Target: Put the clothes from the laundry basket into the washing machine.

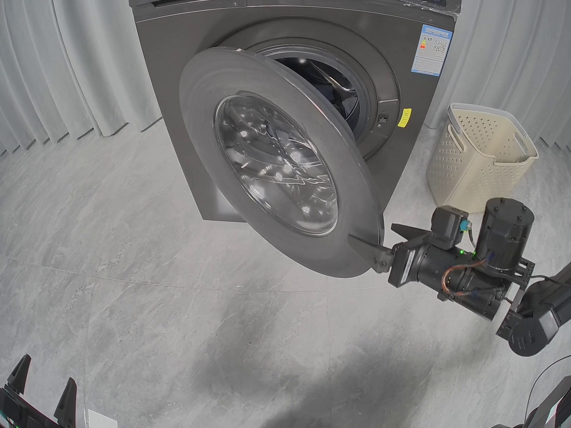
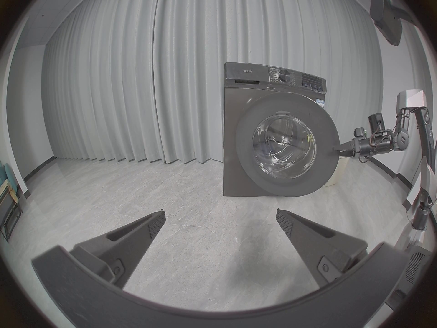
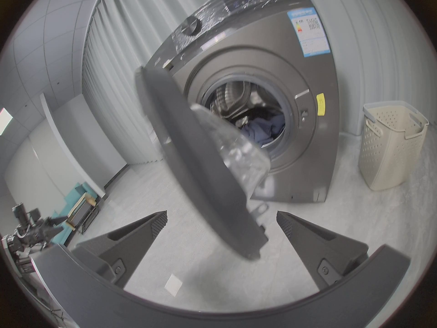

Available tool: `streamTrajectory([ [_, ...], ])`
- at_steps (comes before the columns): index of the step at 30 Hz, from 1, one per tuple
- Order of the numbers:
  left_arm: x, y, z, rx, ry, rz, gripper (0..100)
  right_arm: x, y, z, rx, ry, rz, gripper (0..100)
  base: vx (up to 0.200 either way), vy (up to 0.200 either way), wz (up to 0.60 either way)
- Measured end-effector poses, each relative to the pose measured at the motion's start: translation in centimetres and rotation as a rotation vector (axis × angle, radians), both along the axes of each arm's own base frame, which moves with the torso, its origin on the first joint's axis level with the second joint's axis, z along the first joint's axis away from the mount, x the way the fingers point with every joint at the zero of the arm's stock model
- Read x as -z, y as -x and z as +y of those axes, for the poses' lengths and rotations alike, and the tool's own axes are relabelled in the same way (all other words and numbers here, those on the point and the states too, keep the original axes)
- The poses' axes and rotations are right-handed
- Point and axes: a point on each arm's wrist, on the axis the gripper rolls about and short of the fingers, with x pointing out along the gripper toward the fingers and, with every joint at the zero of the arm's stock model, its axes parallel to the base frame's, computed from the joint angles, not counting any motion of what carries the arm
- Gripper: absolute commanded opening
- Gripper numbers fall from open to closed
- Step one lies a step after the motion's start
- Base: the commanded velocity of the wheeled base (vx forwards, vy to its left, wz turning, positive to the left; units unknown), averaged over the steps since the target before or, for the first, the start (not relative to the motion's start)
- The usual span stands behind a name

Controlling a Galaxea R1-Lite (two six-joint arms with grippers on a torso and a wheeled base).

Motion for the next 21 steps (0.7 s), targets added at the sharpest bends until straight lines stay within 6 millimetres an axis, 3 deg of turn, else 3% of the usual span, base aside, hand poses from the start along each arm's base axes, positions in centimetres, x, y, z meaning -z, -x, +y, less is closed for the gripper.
streamTrajectory([
  [5, 0.0, 0.0, 0.0, 0.000, 0.000, 0.000, 100, -0.3, -2.6, -0.8, 0.073, -0.018, -0.028, 100, 0.000, 0.000, 0.00],
  [11, 0.0, 0.0, 0.0, 0.000, 0.000, 0.000, 100, -0.3, -4.7, -3.3, 0.180, -0.012, -0.037, 100, 0.000, 0.000, 0.00],
  [16, 0.0, 0.0, 0.0, 0.001, -0.001, 0.001, 100, 0.0, -5.0, -4.4, 0.211, -0.005, -0.029, 100, 0.000, 0.000, 0.00],
  [21, 0.0, 0.0, 0.0, 0.001, -0.002, 0.001, 100, 1.4, -3.7, -3.9, 0.174, 0.025, 0.020, 100, 0.000, 0.000, 0.00],
])
